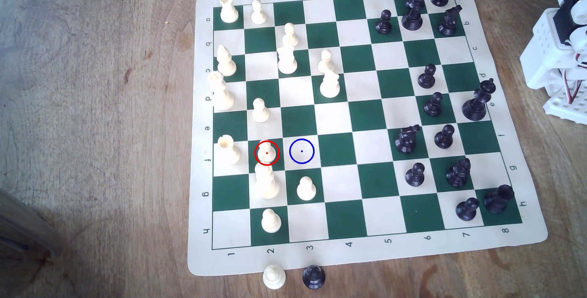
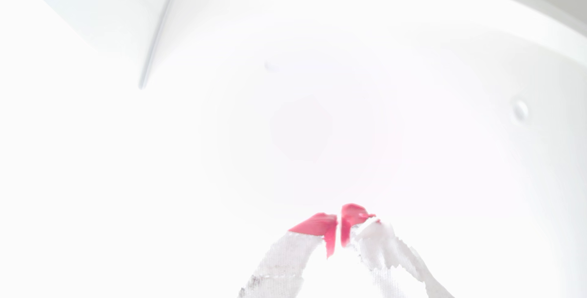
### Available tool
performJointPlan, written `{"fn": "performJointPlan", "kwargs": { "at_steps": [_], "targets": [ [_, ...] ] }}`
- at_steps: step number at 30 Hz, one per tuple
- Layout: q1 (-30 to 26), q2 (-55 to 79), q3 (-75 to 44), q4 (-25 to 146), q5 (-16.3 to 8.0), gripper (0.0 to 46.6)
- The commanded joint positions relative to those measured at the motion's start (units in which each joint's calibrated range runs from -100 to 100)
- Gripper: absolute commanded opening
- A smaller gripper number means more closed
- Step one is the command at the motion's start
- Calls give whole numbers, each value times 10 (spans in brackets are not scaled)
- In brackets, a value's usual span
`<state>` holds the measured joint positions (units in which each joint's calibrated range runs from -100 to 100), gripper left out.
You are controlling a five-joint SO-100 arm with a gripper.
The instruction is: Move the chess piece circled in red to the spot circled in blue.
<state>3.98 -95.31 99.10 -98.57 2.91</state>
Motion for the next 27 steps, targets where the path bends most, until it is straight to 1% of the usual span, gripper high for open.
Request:
{"fn": "performJointPlan", "kwargs": {
  "at_steps": [1,26,27],
  "targets": [
    [-3,-4,9,-12,2,2],
    [-3,-4,9,-12,2,2],
    [-7,-5,9,-8,-16,5]
  ]
}}
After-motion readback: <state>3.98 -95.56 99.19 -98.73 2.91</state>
